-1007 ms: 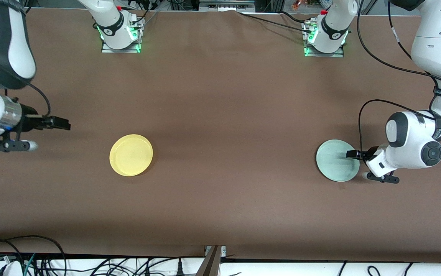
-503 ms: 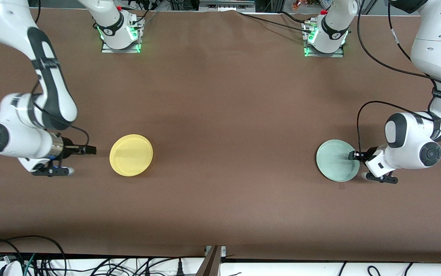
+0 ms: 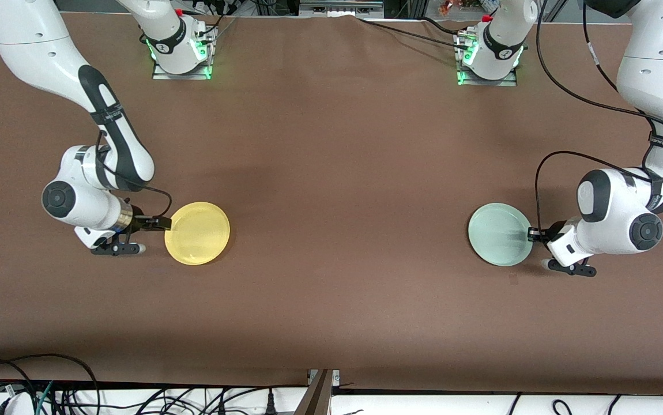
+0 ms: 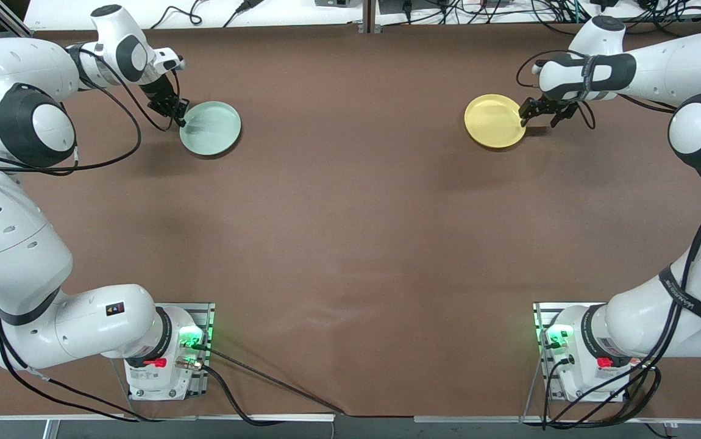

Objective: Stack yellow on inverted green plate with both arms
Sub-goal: 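Grasp the green plate rim and the yellow plate rim with both grippers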

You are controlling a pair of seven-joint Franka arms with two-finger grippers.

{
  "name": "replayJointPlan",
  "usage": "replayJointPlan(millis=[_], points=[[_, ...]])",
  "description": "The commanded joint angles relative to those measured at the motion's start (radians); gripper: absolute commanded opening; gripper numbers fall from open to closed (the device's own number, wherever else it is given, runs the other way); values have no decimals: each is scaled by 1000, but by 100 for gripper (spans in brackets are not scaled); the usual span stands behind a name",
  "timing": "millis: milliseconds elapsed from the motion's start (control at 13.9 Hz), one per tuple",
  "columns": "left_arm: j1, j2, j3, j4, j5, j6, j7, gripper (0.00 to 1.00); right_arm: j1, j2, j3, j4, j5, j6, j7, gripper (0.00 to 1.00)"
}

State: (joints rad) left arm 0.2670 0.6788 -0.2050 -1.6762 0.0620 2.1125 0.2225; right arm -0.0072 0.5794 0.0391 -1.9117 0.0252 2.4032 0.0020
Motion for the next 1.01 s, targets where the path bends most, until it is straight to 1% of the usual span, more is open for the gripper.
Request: replayJointPlan(millis=[0,72,144,216,288,359,431,503,575,719,935], points=[[-92,-42,1,71,123,-136,-8,0,24,-46,2,-35,13,11,36,100],[-135,-59,-1,93,177,-160,-12,0,27,-44,2,-35,13,13,38,99],[-176,-71,2,111,202,-166,-23,0,29,-39,1,-35,13,14,38,90],[-214,-80,7,134,223,-172,-40,0,29,-36,2,-35,13,14,38,71],[-251,-82,7,166,267,-202,-49,0,29,-36,1,-35,13,13,38,40],[-285,-81,6,215,312,-248,-58,0,27,-35,1,-33,13,11,39,18],[-326,-81,7,254,343,-291,-77,0,27,-35,1,-32,13,11,39,6],[-369,-81,12,282,372,-330,-93,0,27,-35,1,-32,13,11,39,0],[-403,-79,12,298,395,-351,-110,0,29,-33,1,-32,13,10,39,0],[-469,-79,13,300,461,-371,-200,0,29,-21,1,-27,13,14,42,0],[-595,-64,13,300,620,-407,-409,0,32,-12,1,-17,13,10,44,0]])
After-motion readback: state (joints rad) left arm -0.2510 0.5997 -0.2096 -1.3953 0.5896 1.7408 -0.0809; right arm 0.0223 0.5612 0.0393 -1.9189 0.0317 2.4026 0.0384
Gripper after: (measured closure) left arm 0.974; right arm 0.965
